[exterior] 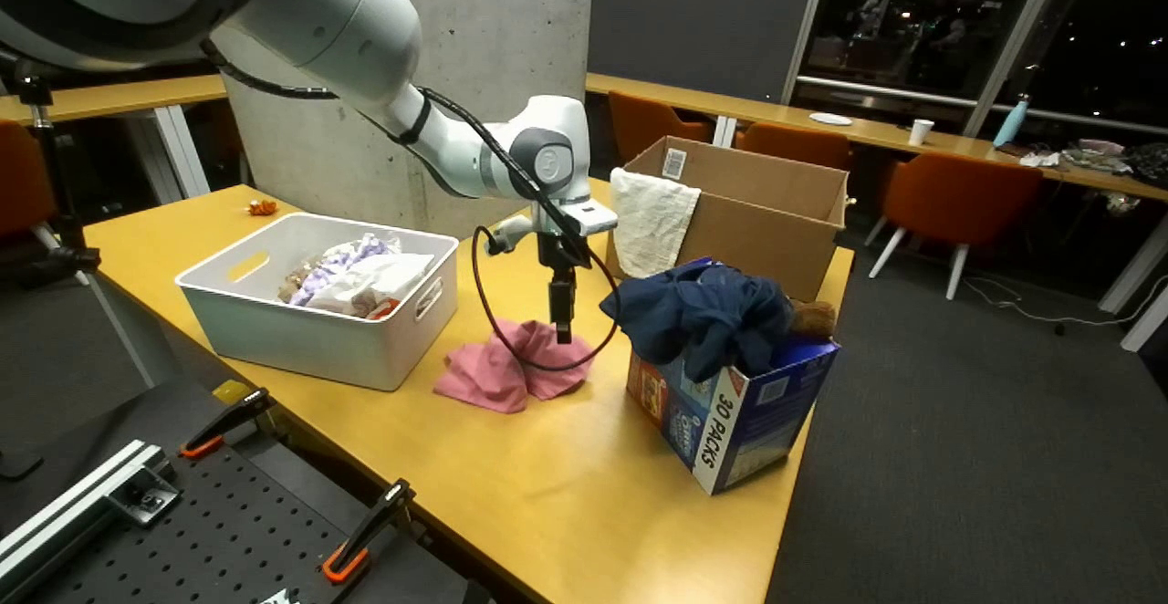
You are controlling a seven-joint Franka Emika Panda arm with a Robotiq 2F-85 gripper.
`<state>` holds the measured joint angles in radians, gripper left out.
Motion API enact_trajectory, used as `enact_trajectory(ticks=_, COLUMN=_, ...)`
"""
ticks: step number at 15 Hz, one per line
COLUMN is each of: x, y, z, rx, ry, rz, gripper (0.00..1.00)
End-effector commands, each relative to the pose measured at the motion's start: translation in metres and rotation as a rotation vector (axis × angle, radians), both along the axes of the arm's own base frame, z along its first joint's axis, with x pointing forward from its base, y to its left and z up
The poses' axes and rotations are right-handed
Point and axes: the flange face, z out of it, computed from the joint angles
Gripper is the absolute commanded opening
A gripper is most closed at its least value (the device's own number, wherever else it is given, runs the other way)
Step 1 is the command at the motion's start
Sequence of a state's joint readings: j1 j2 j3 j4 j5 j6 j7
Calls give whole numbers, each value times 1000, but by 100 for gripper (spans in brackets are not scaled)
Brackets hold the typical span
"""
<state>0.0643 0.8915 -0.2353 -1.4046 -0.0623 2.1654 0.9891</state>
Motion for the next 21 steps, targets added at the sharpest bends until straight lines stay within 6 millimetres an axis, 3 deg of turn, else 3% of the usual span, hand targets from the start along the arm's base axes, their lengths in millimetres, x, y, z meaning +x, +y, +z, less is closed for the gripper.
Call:
enact_trajectory(ticks=1, x=19, y=-1, z=-28, rx=9, ry=-24, rz=36, gripper=100)
enact_trajectory(ticks=6, x=28, y=6, z=-59, rx=-2, ry=-34, rz=69, gripper=100)
enact_trajectory(ticks=14, x=49, y=34, z=-44, rx=-28, ry=-106, rz=125, gripper=100)
enact_trajectory(ticks=21, x=42, y=41, z=-66, rx=11, ry=-118, rz=124, gripper=100)
